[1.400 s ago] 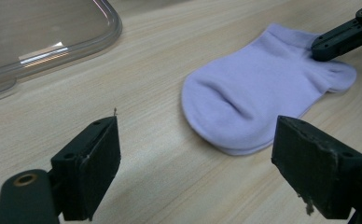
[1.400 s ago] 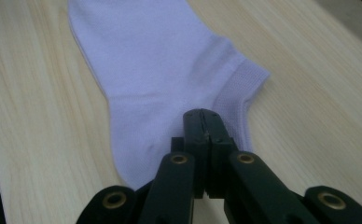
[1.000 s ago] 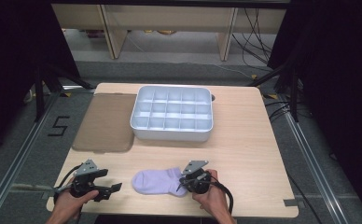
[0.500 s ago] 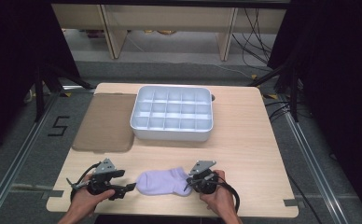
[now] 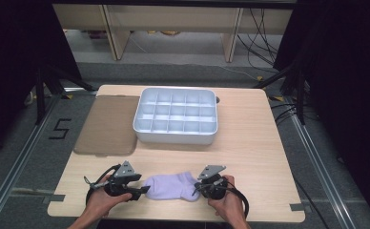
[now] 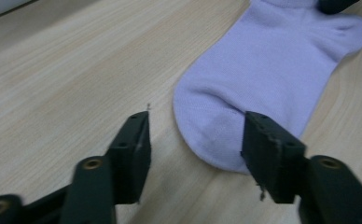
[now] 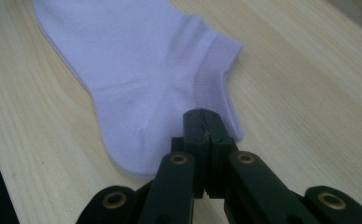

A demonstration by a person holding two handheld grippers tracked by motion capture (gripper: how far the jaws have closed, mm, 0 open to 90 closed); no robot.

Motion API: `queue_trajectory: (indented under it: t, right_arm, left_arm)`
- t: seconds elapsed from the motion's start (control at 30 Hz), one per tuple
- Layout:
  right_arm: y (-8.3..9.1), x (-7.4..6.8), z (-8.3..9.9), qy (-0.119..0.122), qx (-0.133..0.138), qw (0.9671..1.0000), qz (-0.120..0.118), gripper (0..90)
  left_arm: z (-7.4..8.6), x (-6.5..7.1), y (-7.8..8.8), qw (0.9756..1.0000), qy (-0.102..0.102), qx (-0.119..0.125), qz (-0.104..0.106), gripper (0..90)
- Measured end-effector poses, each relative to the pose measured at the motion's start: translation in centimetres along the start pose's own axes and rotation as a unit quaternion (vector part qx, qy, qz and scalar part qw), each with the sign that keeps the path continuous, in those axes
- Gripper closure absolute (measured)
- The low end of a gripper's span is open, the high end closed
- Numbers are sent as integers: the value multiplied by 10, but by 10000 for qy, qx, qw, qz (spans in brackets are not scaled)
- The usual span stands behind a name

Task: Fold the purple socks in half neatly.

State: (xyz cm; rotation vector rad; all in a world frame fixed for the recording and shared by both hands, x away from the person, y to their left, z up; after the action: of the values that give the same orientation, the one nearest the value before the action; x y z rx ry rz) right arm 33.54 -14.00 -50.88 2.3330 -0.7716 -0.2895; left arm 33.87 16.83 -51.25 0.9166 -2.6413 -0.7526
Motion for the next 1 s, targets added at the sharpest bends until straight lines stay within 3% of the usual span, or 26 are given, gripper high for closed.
queue_trajectory:
  t: [0.03, 0.07, 0.2, 0.23, 0.27, 0.3, 0.33, 0.47, 0.63, 0.7, 0.77, 0.97, 1.0]
  right_arm:
    - [0, 0, 0, -4, 1, 10000, -6, 900]
    - [1, 0, 0, -1, -29, 10000, -26, 900]
    - [1, 1, -1, 26, -71, 10000, -50, 900]
    - [1, 1, -1, 22, -72, 10000, -49, 900]
    - [1, 1, 0, 16, -44, 10000, -38, 900]
    - [0, 0, 0, 3, 4, 10000, -20, 900]
    - [0, 1, 0, 2, 6, 10000, -22, 900]
    - [1, 1, -1, 16, -54, 10000, -59, 878]
    - [2, -2, -6, 25, 69, 9999, -68, 862]
    - [3, -6, -10, -5, 314, 9995, -74, 862]
    - [3, -12, -15, -64, 423, 9991, -61, 862]
    - [-10, -28, -26, 120, 406, 9985, -348, 867]
    - [-11, -29, -27, 156, 419, 9982, -390, 868]
  left_arm:
    - [0, 2, -1, 10000, 26, 10, -3, 510]
    - [-1, 3, -3, 9999, -103, -43, -18, 512]
    - [0, 8, -10, 9997, -194, -126, 19, 573]
    - [1, 9, -11, 9999, -106, -119, 25, 589]
    - [1, 8, -12, 9997, -194, -83, 91, 616]
    - [1, 10, -12, 9998, -37, -21, 180, 651]
    - [1, 8, -11, 9995, -42, -127, 287, 698]
    - [6, 2, -12, 9974, 522, 136, 474, 798]
    - [5, 2, -11, 9976, 448, 138, 510, 840]
    - [4, 1, -11, 9980, 331, 164, 512, 843]
    - [3, 3, -9, 9979, 358, 183, 506, 844]
    - [-6, 4, -1, 9981, 175, 264, 533, 844]
    - [-7, 6, 0, 9977, 255, 354, 515, 844]
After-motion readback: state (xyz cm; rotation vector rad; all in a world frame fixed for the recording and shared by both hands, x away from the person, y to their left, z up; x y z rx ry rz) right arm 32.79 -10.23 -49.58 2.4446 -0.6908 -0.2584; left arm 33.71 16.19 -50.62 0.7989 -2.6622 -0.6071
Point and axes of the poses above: each handheld gripper's, and its own axes: y roughly backward along the jaws, z roughly out of its underside, x roughly to its right, the point moved 1 cm from there along -y, roughly forward along the jaws, and after that the axes turned 11 degrees about x, right-handed, at the moved point
